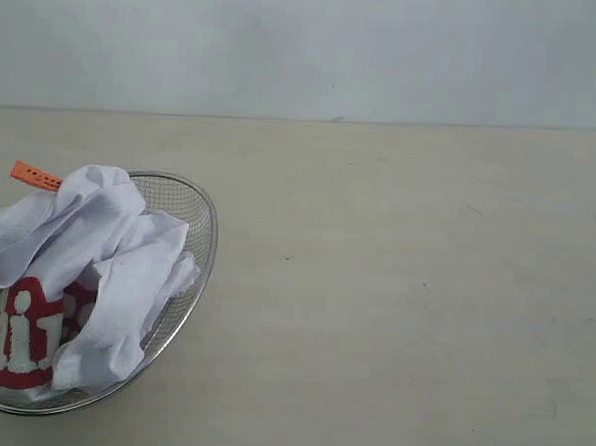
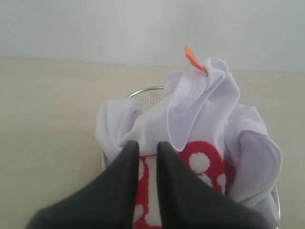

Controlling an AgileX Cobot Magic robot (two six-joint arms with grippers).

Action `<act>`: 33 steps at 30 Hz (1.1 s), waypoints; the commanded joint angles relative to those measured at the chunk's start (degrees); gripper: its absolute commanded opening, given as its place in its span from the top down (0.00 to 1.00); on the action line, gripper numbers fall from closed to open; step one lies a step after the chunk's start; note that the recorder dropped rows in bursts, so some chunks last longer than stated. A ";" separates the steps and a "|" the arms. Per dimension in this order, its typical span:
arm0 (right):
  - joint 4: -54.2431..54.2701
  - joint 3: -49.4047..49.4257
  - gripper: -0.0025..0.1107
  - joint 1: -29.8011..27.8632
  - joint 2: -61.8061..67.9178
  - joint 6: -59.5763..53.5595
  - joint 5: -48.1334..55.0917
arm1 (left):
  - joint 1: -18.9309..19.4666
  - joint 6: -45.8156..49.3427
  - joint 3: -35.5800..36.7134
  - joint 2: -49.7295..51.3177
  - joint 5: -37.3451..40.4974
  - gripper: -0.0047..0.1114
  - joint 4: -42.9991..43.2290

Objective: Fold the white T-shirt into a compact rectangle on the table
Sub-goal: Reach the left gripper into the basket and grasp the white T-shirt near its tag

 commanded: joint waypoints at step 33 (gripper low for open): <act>-0.33 0.00 0.98 -0.16 -0.23 -0.23 -0.93 | -0.15 4.32 -21.68 4.98 14.75 0.84 -18.59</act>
